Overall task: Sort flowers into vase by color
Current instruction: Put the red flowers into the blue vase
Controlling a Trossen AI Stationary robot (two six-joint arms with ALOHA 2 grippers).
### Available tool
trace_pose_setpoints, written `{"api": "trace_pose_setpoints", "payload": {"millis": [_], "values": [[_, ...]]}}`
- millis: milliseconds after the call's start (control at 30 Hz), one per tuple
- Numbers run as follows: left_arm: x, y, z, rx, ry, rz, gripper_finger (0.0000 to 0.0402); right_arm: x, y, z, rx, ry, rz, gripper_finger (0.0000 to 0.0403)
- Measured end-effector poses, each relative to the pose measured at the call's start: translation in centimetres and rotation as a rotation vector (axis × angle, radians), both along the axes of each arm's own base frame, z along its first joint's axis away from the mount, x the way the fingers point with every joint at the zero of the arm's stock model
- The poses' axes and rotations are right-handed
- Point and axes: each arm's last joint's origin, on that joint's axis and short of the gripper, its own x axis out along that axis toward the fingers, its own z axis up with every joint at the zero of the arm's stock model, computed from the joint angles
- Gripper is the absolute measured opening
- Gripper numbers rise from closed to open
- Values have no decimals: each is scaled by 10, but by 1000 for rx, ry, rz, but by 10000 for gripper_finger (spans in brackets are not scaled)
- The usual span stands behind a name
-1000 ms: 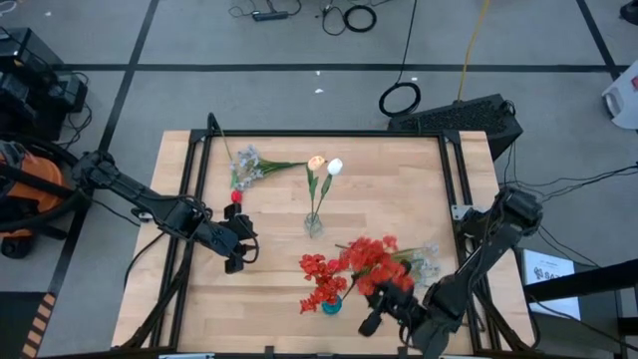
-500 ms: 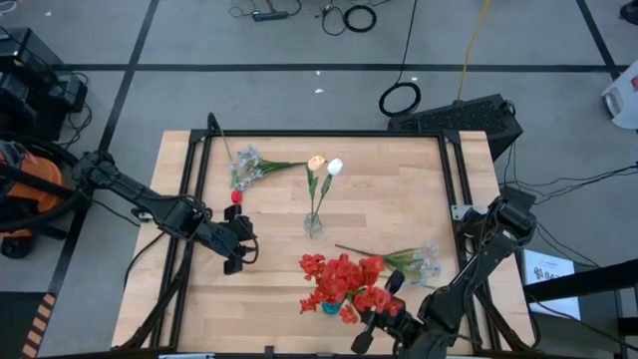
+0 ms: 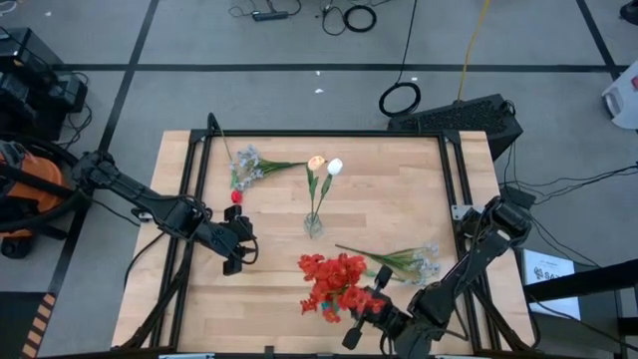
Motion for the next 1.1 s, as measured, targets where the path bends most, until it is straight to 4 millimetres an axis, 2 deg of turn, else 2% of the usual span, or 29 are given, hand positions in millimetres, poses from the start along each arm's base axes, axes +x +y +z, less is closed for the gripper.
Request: {"api": "trace_pose_setpoints", "payload": {"millis": [133,500,667,933,1100], "values": [[0,0,0,0,0,0,166,3,3,-10,-33,25,0,0],[0,0,0,0,-1,-1,166,14,15,-58,-39,60,-6,0],[0,0,0,0,-1,-1,166,19,18,-78,-45,76,-12,15],[0,0,0,-1,-1,0,166,23,15,-81,76,3,-30,51],[0,0,0,-9,3,-5,166,24,17,-82,159,-9,34,76]]}}
